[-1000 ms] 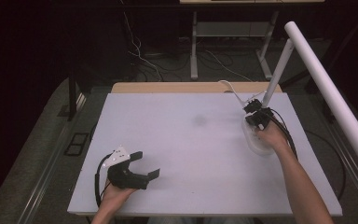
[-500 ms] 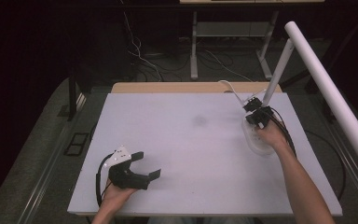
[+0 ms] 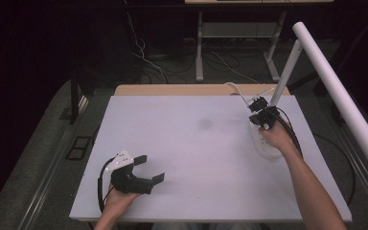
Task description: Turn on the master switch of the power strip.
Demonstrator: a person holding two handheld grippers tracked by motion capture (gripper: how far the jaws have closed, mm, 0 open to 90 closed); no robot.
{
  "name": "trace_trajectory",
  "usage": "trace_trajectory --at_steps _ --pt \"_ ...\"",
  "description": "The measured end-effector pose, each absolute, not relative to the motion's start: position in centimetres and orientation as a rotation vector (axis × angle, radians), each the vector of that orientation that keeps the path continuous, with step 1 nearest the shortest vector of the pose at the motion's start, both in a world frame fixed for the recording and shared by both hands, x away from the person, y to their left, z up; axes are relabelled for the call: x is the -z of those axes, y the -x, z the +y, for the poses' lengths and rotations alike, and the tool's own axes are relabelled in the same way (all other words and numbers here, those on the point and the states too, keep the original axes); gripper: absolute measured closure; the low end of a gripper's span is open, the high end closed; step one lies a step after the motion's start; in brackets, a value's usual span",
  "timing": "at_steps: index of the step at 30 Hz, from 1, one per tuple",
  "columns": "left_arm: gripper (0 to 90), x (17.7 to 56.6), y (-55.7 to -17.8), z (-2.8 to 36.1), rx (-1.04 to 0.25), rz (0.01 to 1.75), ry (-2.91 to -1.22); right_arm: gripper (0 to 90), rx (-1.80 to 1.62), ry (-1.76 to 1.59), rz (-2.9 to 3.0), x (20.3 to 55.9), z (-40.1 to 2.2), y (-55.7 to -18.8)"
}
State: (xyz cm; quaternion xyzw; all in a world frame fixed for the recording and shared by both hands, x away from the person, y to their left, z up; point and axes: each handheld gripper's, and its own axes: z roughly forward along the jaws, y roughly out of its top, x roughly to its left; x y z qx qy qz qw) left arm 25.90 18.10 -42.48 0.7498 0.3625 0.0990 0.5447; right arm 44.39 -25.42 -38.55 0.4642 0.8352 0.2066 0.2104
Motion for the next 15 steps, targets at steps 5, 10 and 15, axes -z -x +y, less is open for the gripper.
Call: trace_trajectory --at_steps 5,10,15 --pt "0.0 42.5 -25.8 18.0 -0.233 0.855 -1.783 87.2 -0.613 -1.272 2.317 37.8 -25.1 -44.1" --pt "0.0 42.5 -25.9 18.0 -0.232 0.854 -1.782 82.4 -0.657 -1.281 2.322 37.1 -24.7 -43.3" --pt "0.0 42.4 -25.8 18.0 -0.232 0.856 -1.774 69.2 -0.746 -1.307 2.305 36.4 -24.5 -42.4"
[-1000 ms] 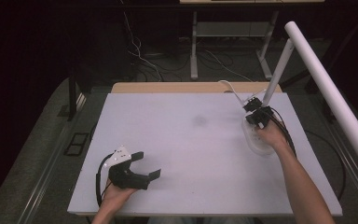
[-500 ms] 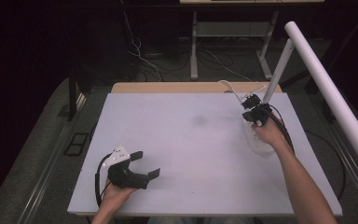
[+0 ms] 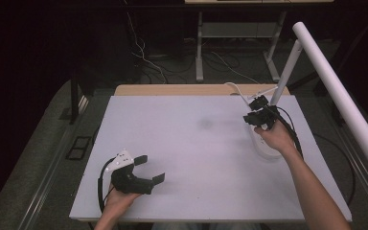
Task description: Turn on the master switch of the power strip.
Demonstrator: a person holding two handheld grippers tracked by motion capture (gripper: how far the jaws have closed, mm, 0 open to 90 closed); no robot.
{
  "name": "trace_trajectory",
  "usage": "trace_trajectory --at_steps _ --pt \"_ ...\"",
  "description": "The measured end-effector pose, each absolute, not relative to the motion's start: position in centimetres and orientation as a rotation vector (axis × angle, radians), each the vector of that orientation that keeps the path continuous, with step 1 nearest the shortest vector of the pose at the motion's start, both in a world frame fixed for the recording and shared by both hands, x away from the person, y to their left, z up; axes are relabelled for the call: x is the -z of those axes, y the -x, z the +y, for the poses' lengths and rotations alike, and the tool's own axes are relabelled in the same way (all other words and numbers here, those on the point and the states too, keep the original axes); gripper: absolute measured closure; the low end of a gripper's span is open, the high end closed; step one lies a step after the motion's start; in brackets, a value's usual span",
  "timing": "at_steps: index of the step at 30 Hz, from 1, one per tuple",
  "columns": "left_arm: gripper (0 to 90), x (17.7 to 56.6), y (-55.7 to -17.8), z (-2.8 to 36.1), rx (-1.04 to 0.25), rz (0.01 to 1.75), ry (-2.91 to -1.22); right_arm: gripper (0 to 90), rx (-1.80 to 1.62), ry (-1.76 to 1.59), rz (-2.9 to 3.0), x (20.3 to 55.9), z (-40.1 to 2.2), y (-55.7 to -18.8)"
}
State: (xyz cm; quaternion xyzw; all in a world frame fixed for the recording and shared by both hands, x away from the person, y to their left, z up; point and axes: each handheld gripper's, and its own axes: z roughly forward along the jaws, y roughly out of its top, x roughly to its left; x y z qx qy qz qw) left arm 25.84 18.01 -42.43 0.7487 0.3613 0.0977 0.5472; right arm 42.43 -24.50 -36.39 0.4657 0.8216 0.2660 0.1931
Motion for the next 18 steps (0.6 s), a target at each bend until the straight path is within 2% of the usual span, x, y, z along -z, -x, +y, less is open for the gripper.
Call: trace_trajectory --at_steps 1,2,9,11,17,18 --pt "0.0 42.4 -25.8 18.0 -0.232 0.856 -1.774 69.2 -0.746 -1.307 2.305 36.4 -24.5 -42.4" --pt "0.0 42.4 -25.8 18.0 -0.232 0.856 -1.774 62.9 -0.795 -1.313 2.3 36.0 -24.4 -42.0" --pt "0.0 42.4 -25.8 18.0 -0.233 0.858 -1.775 42.0 -0.884 -1.322 2.29 35.5 -24.2 -40.4" --pt "0.0 42.4 -25.8 18.0 -0.234 0.858 -1.775 39.3 -0.892 -1.319 2.29 35.5 -24.2 -40.2" --pt "0.0 42.4 -25.8 18.0 -0.235 0.857 -1.78 12.8 -0.958 -1.305 2.315 35.2 -24.0 -38.7" --pt "0.0 42.4 -25.8 18.0 -0.235 0.856 -1.781 12.8 -0.958 -1.305 2.315 35.2 -24.0 -38.7"
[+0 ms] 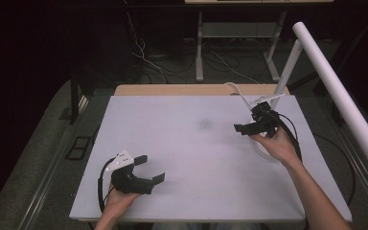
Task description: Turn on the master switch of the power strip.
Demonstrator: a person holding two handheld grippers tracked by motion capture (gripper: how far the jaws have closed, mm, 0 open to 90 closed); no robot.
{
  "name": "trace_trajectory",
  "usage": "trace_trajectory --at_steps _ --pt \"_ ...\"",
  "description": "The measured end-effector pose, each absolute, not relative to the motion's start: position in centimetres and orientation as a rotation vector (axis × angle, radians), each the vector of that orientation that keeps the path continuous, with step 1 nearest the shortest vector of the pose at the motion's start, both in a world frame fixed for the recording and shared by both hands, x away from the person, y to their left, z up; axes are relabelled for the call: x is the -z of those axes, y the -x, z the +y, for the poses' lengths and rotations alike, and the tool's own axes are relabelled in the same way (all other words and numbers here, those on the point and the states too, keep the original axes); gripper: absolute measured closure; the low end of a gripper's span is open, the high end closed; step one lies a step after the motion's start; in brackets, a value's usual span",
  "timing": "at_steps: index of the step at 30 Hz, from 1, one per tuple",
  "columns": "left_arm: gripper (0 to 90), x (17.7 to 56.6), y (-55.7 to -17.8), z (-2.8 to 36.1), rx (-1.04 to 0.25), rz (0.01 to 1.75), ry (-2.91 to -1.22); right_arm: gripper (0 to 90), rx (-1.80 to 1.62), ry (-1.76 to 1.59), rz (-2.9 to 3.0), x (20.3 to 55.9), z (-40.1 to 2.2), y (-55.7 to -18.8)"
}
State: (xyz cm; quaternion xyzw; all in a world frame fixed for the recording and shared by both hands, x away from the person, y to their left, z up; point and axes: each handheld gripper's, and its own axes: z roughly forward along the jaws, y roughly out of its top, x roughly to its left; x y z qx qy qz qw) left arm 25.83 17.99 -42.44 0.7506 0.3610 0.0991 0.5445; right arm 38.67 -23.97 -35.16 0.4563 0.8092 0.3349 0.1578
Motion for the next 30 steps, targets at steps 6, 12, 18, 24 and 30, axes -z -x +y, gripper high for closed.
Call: trace_trajectory --at_steps 6,12,18,24,30 --pt "0.0 42.4 -25.8 17.9 -0.238 0.855 -1.781 0.1 -1.077 -1.289 2.355 35.1 -24.2 -37.3" --pt "0.0 42.4 -25.8 17.9 -0.237 0.855 -1.782 0.1 -1.144 -1.247 2.353 35.5 -24.2 -35.4" --pt "0.0 42.4 -25.8 18.0 -0.238 0.859 -1.782 0.1 -1.204 -1.236 2.353 36.3 -24.6 -33.9" --pt "0.0 42.4 -25.8 17.9 -0.239 0.855 -1.786 0.1 -1.235 -1.234 2.348 36.8 -25.2 -32.5" --pt "0.0 42.5 -25.8 17.9 -0.235 0.859 -1.788 0.1 -1.271 -1.242 2.336 37.3 -26.1 -31.2"
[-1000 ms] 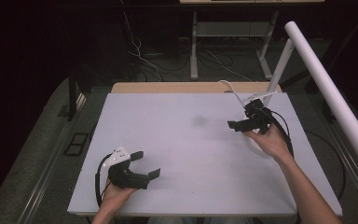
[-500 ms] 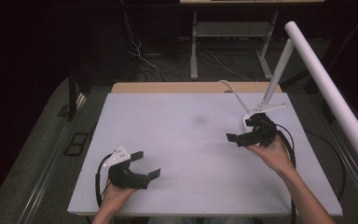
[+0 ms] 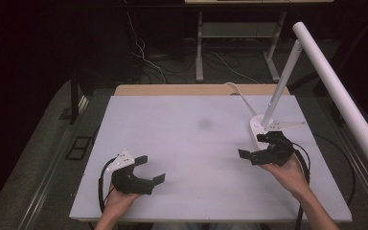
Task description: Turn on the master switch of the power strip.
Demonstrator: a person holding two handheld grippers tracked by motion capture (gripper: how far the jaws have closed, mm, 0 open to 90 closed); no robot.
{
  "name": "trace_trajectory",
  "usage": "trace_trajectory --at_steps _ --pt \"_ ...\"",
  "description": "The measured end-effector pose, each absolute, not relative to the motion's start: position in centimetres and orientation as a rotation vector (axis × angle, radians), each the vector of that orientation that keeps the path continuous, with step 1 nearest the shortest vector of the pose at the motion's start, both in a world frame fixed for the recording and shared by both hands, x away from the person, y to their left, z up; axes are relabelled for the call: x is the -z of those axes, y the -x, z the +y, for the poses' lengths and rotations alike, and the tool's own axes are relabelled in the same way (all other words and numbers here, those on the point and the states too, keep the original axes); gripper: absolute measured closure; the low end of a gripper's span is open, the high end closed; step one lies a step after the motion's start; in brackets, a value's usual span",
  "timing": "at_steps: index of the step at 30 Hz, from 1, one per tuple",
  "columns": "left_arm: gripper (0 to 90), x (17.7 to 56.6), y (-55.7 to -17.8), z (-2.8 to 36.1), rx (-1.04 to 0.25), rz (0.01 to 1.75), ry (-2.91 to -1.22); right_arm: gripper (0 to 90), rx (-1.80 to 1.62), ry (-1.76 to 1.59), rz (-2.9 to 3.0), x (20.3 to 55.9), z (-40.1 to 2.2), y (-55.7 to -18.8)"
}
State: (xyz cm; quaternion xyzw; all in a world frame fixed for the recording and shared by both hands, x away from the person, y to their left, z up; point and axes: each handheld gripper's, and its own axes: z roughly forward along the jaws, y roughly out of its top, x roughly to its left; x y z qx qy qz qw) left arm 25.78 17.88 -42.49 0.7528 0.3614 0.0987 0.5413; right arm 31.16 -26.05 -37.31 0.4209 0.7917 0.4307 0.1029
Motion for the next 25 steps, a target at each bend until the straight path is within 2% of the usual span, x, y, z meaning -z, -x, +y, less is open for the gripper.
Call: trace_trajectory --at_steps 17,25 --pt "0.0 42.5 -25.8 17.9 -0.237 0.854 -1.799 0.2 -1.365 -1.25 2.297 40.8 -27.4 -26.1" --pt "0.0 42.6 -25.8 17.8 -0.233 0.855 -1.808 0.2 -1.357 -1.258 2.277 41.8 -28.1 -25.2"
